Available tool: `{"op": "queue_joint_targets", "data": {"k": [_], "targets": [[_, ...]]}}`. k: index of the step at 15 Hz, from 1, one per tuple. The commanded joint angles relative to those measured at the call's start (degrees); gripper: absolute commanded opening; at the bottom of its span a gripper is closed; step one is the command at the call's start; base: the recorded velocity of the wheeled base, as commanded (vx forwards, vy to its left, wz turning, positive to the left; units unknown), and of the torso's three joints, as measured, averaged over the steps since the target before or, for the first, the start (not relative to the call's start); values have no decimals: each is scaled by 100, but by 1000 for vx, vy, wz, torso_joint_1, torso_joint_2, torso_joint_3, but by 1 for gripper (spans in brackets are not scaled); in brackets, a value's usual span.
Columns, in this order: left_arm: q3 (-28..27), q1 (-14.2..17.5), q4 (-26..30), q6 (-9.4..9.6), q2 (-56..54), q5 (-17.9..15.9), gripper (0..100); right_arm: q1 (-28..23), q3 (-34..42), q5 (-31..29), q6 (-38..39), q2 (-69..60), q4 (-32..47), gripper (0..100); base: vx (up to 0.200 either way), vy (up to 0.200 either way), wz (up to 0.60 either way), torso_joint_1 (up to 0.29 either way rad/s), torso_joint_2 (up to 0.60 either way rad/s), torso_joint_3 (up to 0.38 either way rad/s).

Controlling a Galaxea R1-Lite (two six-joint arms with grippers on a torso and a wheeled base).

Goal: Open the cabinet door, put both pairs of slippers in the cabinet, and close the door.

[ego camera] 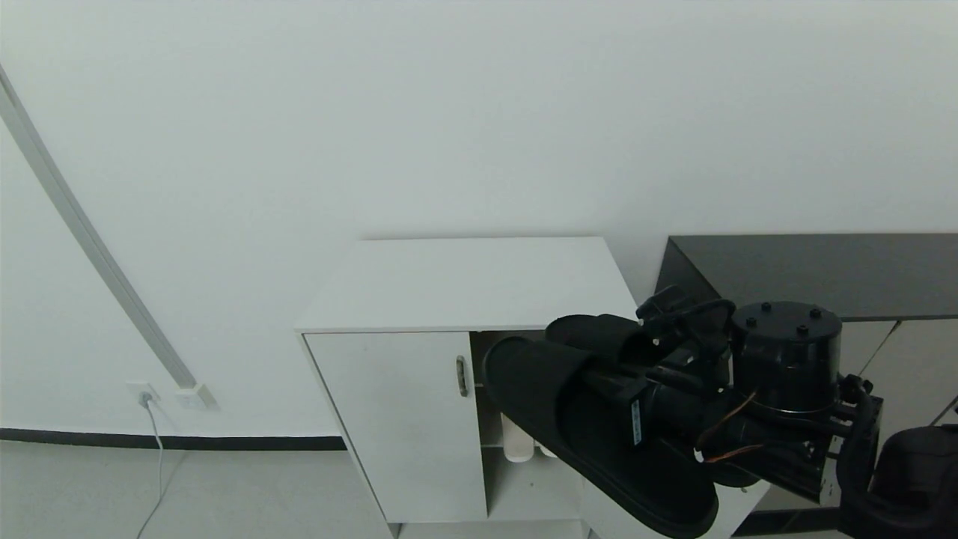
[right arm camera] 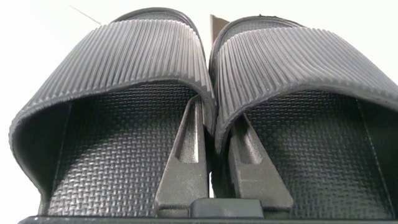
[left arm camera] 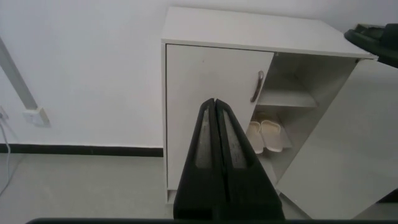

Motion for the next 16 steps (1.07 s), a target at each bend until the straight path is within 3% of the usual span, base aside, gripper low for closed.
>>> {"op": "queue_joint_targets", "data": {"k": [1,8,16], "targets": [[-1,1,-1,-2,-1,2,0,6,3,3,-7,10,0,0,0,0,0,0,0,0],[-1,1,-1,-11,-1,2,0,41,11,-6,1,46,0,0,0,0,0,0,0,0],[-1,1,-1,-11,-1,11,0,50,20,3,-43,46,0,0,0,0,0,-154,349,191]]}}
